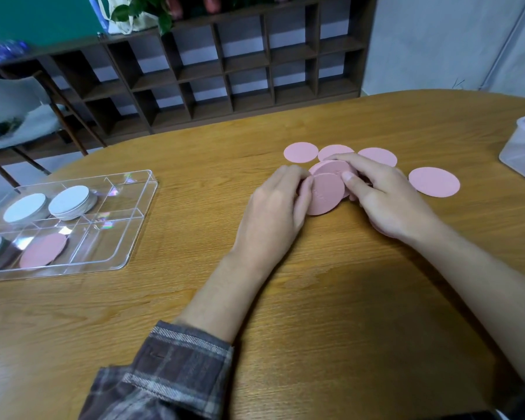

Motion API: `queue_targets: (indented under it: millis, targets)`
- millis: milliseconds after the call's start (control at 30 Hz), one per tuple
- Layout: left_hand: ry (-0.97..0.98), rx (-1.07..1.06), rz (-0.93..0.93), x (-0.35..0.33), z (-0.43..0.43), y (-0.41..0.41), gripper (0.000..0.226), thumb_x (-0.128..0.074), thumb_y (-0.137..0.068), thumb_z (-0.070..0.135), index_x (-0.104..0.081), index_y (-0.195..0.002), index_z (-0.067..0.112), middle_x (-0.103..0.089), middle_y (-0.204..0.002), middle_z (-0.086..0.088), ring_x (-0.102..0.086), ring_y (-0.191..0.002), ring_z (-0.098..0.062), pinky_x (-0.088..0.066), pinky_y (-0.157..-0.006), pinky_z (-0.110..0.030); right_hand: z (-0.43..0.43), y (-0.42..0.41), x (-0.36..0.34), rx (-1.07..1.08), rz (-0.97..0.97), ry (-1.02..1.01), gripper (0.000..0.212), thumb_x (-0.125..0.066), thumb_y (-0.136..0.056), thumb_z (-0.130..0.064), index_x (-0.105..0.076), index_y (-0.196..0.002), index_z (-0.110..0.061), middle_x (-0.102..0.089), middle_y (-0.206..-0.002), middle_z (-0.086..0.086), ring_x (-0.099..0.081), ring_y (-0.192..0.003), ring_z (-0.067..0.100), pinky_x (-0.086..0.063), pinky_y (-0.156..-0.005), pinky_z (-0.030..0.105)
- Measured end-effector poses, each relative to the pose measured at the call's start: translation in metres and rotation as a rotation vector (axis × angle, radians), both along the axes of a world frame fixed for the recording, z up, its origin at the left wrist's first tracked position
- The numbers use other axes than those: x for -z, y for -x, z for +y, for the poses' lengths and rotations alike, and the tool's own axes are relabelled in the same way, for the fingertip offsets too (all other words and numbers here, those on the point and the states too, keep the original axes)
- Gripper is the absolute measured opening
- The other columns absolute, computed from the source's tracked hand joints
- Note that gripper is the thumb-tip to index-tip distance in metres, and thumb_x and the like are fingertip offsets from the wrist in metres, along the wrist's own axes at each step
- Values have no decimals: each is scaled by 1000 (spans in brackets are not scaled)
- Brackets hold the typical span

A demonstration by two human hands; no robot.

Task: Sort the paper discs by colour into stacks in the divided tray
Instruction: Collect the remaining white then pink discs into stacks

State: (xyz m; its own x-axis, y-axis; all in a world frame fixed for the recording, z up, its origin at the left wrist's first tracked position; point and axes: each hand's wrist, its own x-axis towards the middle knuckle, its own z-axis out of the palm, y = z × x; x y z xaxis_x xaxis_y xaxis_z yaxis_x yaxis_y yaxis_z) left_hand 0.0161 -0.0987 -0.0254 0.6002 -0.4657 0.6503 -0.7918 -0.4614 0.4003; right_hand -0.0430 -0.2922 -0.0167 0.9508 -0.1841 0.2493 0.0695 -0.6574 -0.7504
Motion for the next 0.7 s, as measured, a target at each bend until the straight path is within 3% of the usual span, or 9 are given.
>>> queue_targets:
  millis: [100,167,233,367,433,500,567,633,700]
  targets:
    - [84,-38,90,1,-2,1,8,-63,-97,9,-66,-104,9,-67,-86,1,-58,-73,-10,-47,-72,-21,4,2,-2,-31,2,-5,36,-43,-108,-22,-64,-127,-43,-61,-77,-23,-55,-75,1,-40,-72,14]
    - [136,-38,184,0,-4,3,21,-69,-88,6,-67,-108,11,-65,-76,5,-59,-66,-9,-47,-68,-14,5,2,-2,-42,-1,-23,37,-40,-109,-21,-65,-127,-43,-61,-76,-14,-55,-73,3,-42,-74,20]
    - [167,-34,260,0,-4,4,35,-74,-83,7,-68,-118,11,-66,-74,3,-61,-61,-8,-52,-67,-15,7,3,-2,-57,-3,-34,38,-39,-109,-22,-65,-128,-42,-63,-80,-10,-56,-75,5,-45,-78,27]
    - [149,-81,323,1,-5,1,37,-79,-87,18,-75,-124,16,-71,-86,2,-66,-69,-6,-57,-78,-23,7,5,-1,-86,38,-26,36,-37,-110,-35,-57,-139,-44,-61,-83,-35,-56,-83,-9,-40,-83,22]
    - [152,-104,327,2,-4,2,35,-79,-89,22,-77,-124,19,-72,-92,1,-67,-73,-6,-56,-82,-26,8,5,-2,-103,44,42,41,-38,-109,-42,-48,-149,-40,-62,-107,-36,-55,-102,-12,-39,-95,22]
    - [181,-118,344,0,-4,4,35,-79,-90,23,-76,-125,18,-75,-102,0,-69,-75,-7,-56,-84,-26,9,5,-1,-114,31,146,49,-43,-108,-40,-38,-157,-33,-55,-145,-18,-47,-132,0,-33,-107,22]
    - [181,-120,360,-1,-6,7,38,-78,-92,23,-74,-128,15,-79,-110,-1,-70,-81,-7,-55,-85,-24,10,3,0,-114,17,211,53,-45,-108,-35,-33,-159,-29,-46,-156,-9,-38,-143,7,-28,-108,20]
    - [174,-119,359,0,-8,11,38,-75,-95,23,-71,-132,13,-80,-108,-2,-72,-83,-9,-54,-87,-23,10,3,1,-106,-3,243,52,-45,-108,-30,-34,-159,-29,-52,-151,-6,-45,-138,13,-32,-105,22]
    - [161,-129,332,1,-10,13,36,-70,-98,22,-70,-133,11,-80,-110,-6,-74,-90,-17,-53,-90,-28,10,4,3,-103,-7,251,45,-45,-108,-27,-39,-152,-29,-63,-133,-2,-56,-120,19,-42,-95,31]
